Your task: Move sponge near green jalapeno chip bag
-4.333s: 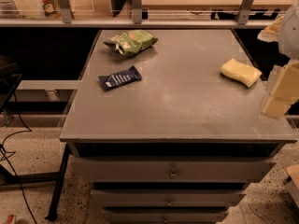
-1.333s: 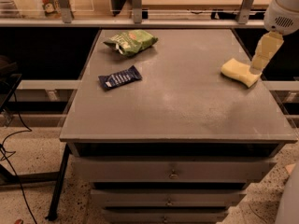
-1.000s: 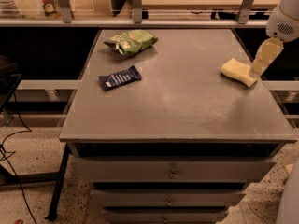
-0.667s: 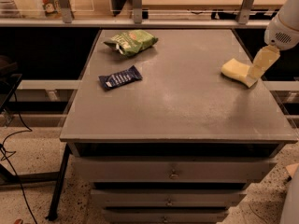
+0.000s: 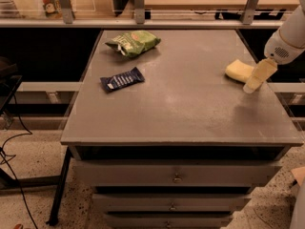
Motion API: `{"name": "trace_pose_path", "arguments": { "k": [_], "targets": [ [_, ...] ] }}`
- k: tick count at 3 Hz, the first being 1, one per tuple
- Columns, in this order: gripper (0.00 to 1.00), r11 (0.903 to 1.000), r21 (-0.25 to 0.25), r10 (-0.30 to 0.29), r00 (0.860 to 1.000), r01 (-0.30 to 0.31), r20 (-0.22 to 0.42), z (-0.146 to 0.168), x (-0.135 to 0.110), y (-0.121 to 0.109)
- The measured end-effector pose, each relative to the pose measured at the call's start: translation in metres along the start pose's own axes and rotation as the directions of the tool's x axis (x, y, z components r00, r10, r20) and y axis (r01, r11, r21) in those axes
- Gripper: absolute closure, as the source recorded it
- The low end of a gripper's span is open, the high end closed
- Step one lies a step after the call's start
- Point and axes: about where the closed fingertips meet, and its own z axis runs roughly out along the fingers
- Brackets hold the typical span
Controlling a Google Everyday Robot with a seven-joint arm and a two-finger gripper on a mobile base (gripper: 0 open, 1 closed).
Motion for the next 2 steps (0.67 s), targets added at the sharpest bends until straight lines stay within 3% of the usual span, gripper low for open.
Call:
{"name": "trace_pose_path", "arguments": {
  "k": [1,2],
  "targets": [
    [0.18,0.9997,-0.022,0.009,1.000,-0.009,0.018,0.0147,-0.0035,-0.0004],
    [0.44,0.9988,-0.048,0.010,0.999,-0.008,0.040,0.0124,0.0009,0.0024]
  ]
}}
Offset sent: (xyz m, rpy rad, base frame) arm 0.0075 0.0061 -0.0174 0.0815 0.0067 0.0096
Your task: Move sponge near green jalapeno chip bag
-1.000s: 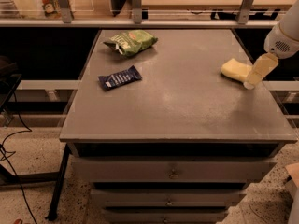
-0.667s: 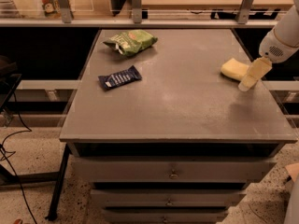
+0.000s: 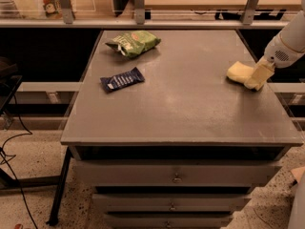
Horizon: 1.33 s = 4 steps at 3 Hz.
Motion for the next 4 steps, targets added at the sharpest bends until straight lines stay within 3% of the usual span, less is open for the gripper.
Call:
{"name": "trace_pose_path", "arguments": {
  "k": [1,2,3,4],
  "targets": [
    [0.41,1.0000,-0.002,0.000,1.000,0.000,0.000,0.003,0.000,0.000],
    [0.54,0.9999,-0.010,-0.009,1.000,0.010,0.013,0.005,-0.006,0.002],
    [0.53,0.9971,-0.001,-0.076,0.996,0.076,0.041,0.000,-0.039,0.007],
    [0.52,0.9855,0.012,-0.169,0.984,0.169,0.051,-0.003,-0.081,0.018]
  ]
}}
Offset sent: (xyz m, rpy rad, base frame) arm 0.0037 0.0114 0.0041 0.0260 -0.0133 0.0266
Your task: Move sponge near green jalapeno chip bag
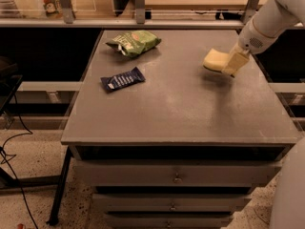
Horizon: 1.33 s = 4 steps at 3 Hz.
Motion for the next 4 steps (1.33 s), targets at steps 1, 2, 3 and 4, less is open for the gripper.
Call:
{"name": "trace_pose_path", "arguments": {
  "k": [1,2,3,4],
  "targets": [
    [0.53,0.9982,-0.001,-0.059,0.998,0.059,0.014,0.011,-0.036,-0.001],
    [0.53,0.9945,-0.016,-0.102,0.994,0.103,0.045,0.026,-0.068,-0.001],
    [0.53,0.9884,-0.042,-0.142,0.986,0.146,0.085,0.043,-0.098,0.004],
    [0.52,0.9782,-0.064,-0.189,0.975,0.197,0.118,0.058,-0.124,0.013]
  ]
}}
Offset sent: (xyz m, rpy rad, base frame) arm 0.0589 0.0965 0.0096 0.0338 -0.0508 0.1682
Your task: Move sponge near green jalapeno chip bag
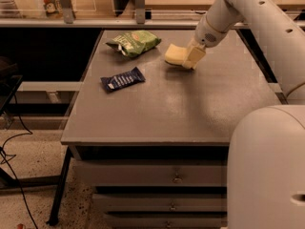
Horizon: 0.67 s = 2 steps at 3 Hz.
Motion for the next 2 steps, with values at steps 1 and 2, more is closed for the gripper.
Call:
{"name": "trace_pose_path", "arguments": {
  "k": [1,2],
  "targets": [
    [0.51,0.9993,-0.021,-0.030,0.999,0.030,0.012,0.019,-0.020,0.001],
    [0.49,0.9982,-0.029,-0.053,0.998,0.053,0.015,0.031,-0.036,0.000]
  ]
}}
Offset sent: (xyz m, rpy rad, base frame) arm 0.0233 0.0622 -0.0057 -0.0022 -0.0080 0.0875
